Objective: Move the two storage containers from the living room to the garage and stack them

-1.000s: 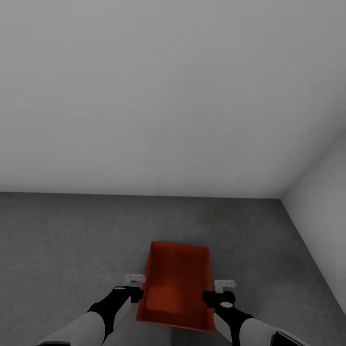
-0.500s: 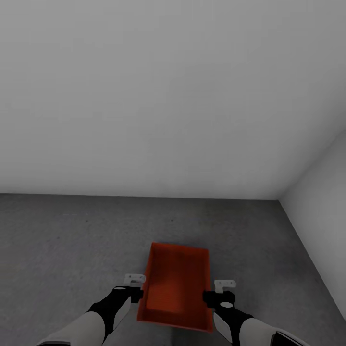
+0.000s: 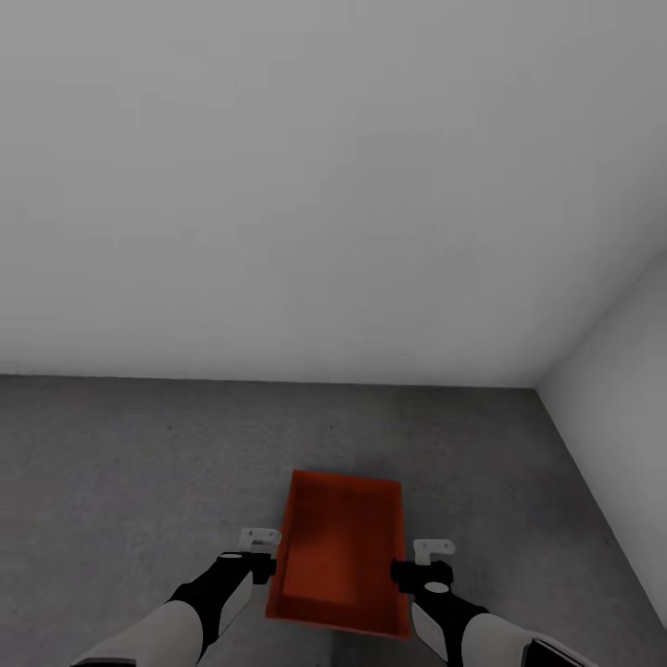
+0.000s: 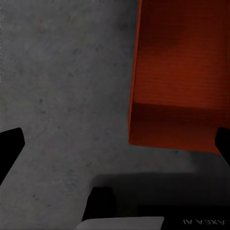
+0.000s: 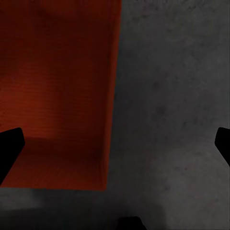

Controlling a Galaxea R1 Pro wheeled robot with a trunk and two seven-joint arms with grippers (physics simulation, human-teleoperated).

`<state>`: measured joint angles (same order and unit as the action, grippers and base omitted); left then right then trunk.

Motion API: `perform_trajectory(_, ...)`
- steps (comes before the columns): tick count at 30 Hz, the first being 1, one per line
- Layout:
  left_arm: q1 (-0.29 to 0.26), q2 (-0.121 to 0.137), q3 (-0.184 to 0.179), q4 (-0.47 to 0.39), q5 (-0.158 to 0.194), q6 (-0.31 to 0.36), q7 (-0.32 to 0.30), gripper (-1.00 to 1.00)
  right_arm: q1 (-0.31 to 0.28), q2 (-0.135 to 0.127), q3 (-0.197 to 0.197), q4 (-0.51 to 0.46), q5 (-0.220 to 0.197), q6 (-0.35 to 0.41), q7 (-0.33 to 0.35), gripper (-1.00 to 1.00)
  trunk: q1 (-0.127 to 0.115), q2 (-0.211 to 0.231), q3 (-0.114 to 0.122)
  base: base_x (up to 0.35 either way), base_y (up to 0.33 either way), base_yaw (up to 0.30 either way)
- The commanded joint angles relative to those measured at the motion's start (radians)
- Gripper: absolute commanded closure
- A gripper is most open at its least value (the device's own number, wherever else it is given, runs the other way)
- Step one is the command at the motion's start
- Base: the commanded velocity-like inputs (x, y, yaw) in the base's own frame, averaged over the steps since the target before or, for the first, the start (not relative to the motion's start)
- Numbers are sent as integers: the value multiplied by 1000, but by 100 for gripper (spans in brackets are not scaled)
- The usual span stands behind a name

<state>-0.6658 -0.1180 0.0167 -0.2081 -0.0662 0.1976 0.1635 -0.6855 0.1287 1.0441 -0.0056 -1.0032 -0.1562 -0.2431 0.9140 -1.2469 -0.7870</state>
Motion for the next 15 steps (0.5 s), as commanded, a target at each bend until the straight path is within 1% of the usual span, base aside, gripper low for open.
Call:
perform_trajectory(1, 0, 0, 2, -2, -7, 6, 2, -100, 0, 0, 8, -1, -9, -2, -4, -100, -4, 7, 3, 0, 0, 0)
perform_trajectory(15, 0, 0, 2, -2, -6, 6, 2, -100, 0, 0, 8, -1, -9, -2, -3, -100, -58, 105, 46, 0, 0, 0)
